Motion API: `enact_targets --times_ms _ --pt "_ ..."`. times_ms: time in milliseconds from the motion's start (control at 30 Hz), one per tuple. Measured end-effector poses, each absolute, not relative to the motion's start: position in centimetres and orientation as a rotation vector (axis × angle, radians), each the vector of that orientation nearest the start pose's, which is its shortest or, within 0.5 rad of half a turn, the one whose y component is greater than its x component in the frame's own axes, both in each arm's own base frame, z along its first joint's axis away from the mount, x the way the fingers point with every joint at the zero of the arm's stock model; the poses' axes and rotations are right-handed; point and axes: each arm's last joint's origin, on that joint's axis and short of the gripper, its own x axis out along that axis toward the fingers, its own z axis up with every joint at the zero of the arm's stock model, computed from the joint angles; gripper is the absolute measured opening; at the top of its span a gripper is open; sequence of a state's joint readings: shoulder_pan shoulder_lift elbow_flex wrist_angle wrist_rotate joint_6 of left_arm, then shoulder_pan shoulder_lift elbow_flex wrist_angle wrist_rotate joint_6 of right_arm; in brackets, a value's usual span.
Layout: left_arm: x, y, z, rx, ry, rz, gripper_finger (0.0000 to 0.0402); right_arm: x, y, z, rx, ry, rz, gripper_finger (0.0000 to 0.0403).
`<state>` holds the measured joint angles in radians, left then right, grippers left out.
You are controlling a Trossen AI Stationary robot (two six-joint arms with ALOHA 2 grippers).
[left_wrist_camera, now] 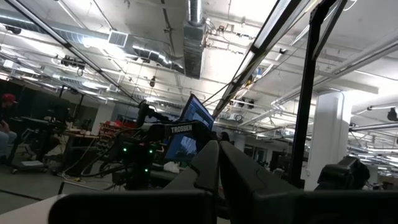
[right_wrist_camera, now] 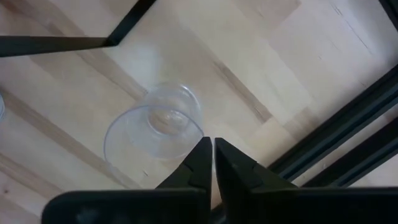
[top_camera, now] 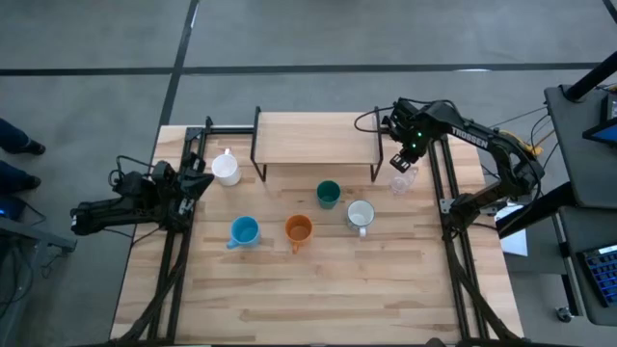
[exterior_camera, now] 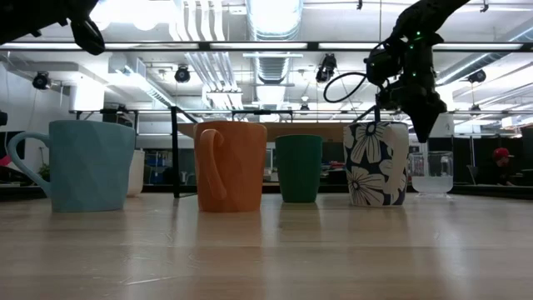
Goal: Stack small to large cups/mugs on shelf
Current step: Put the transparent mug on the shelf
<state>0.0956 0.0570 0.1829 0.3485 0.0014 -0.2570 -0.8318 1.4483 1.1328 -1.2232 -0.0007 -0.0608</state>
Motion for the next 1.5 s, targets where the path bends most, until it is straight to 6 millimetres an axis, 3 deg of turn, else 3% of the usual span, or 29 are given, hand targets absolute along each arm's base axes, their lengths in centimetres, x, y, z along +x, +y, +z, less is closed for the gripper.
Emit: enact_targets --times_ms 567,1500 --pt "7.8 0.7 25.3 -0.229 -0.483 0.03 0.0 16.2 -17.8 24.8 0.6 1.468 -0.608 0.0104" --pt "7.8 0.7 25.3 -0.228 -0.483 0.028 0.0 16.2 -17.3 23.3 0.64 1.463 -0.562 0.0093"
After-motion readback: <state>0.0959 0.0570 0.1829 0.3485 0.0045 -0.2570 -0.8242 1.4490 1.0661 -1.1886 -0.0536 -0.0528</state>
